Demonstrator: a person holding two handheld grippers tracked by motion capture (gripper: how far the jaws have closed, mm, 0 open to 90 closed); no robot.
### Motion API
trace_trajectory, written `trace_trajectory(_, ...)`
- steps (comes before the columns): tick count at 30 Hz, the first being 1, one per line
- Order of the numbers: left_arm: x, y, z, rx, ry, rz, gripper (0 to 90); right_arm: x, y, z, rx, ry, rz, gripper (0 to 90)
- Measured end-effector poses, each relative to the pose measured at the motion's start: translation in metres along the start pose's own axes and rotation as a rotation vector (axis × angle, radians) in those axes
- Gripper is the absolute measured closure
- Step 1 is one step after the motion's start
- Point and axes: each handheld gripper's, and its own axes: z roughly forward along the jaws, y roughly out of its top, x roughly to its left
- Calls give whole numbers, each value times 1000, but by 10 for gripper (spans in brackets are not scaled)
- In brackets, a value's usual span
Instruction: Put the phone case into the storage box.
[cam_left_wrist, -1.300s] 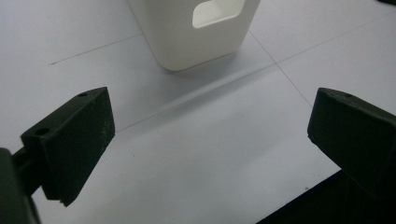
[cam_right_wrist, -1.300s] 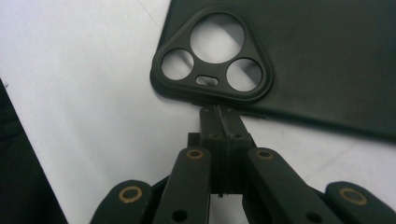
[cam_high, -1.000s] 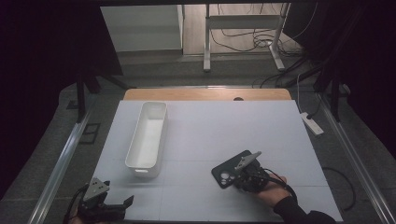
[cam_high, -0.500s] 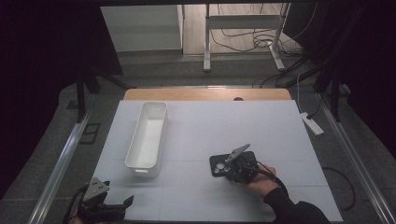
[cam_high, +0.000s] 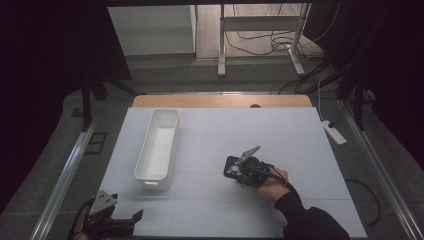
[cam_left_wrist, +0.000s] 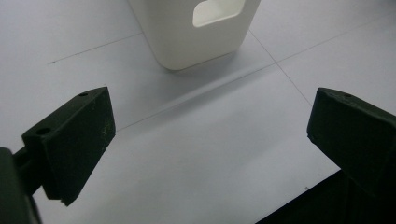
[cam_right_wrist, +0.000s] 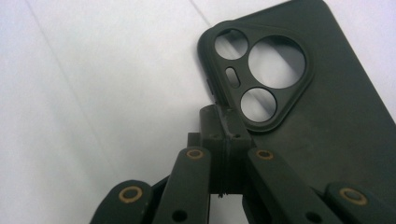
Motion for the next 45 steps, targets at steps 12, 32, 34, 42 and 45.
trace_trajectory(12,0,0,0,4,-1,2,18,-19,16,8,-10,-25,38,900)
trace_trajectory(32,0,0,0,5,-2,1,19,-41,38,18,-53,-68,61,900)
trace_trajectory(34,0,0,1,6,-2,2,18,-42,39,19,-46,-73,64,900)
trace_trajectory(42,0,0,1,6,-2,1,19,-48,41,20,-48,-110,76,900)
trace_trajectory(45,0,0,1,6,-2,0,19,-51,41,20,-49,-117,85,900)
